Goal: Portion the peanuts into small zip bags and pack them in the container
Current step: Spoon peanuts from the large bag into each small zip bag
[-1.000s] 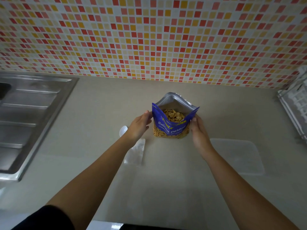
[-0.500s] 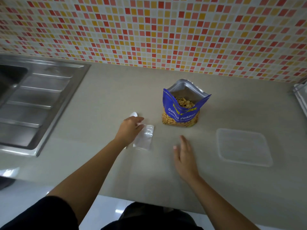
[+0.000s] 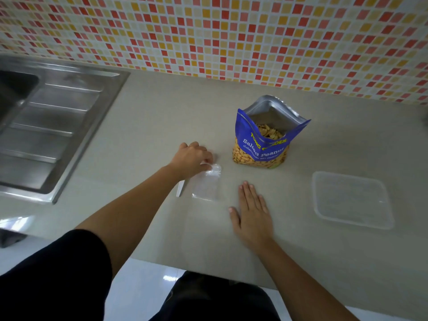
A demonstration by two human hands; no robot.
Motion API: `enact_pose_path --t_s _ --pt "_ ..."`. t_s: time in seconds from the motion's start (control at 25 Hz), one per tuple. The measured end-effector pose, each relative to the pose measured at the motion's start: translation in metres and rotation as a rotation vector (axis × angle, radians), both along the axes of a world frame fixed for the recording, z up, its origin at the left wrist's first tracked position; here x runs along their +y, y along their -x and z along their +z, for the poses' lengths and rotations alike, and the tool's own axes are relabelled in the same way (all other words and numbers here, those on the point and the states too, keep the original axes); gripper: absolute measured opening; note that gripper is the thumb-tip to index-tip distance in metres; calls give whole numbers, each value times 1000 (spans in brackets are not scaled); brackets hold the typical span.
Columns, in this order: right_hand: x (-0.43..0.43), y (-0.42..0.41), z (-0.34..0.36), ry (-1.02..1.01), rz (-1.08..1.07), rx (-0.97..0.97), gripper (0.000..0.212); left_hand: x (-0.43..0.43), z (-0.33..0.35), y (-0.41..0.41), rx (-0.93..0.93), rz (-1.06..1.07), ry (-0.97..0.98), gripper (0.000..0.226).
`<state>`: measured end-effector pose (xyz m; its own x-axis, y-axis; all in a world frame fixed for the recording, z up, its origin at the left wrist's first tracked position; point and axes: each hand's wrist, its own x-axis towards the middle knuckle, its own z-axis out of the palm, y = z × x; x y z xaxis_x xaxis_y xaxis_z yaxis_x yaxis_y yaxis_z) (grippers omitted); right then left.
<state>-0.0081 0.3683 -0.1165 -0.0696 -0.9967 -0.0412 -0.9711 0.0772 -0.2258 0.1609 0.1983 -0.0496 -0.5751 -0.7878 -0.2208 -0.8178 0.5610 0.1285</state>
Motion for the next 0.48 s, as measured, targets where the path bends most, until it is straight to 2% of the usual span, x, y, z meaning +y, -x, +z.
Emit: enact_pose_path --t_s 0.48 --pt "0 0 -5 65 -10 15 65 -2 6 -6 13 -51 61 21"
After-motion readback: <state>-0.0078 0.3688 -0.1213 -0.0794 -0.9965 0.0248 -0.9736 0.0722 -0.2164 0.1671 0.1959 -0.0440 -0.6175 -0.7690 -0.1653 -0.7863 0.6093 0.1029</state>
